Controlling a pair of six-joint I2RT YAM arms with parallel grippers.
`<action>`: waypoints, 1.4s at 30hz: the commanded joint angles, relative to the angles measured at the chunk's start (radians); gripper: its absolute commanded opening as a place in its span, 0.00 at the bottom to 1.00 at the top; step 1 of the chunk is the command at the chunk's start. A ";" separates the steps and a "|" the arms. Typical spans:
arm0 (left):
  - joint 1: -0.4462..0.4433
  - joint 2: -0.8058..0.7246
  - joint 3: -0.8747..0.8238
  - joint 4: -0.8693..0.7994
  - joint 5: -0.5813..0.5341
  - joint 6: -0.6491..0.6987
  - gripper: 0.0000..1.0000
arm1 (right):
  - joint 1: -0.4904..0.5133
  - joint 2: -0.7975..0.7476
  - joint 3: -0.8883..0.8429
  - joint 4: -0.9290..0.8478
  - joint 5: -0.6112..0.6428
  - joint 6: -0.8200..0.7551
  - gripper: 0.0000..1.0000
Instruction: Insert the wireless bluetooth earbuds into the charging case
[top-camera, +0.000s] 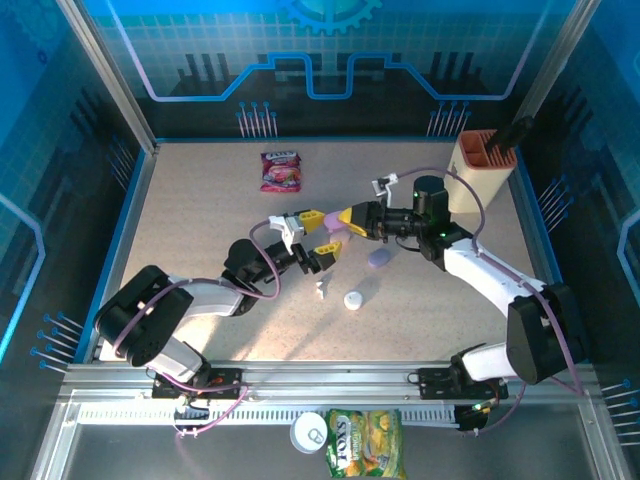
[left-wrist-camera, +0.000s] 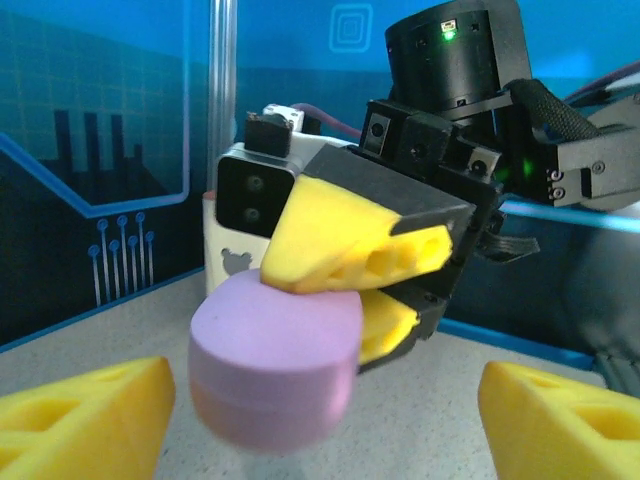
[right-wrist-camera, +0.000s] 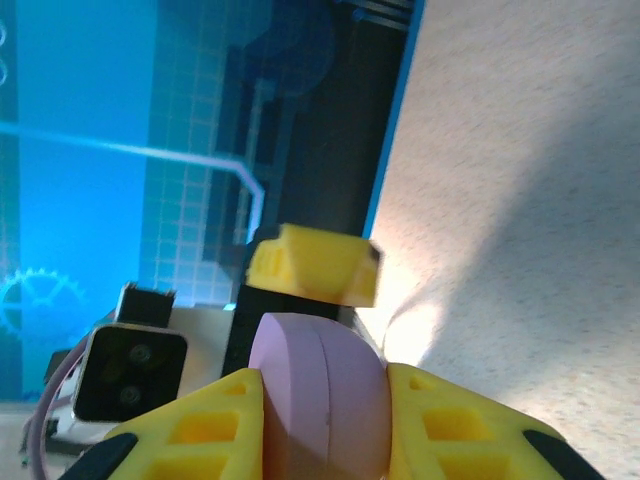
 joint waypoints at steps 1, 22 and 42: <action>-0.005 -0.009 -0.035 -0.007 -0.013 0.043 0.87 | -0.077 0.020 -0.040 -0.018 0.035 -0.074 0.16; -0.063 -0.176 0.013 -0.624 -0.088 0.261 0.99 | -0.183 0.430 0.236 -0.364 0.411 -0.472 0.20; -0.180 -0.088 0.282 -1.192 -0.237 0.378 0.99 | -0.183 0.260 0.251 -0.576 0.599 -0.659 0.65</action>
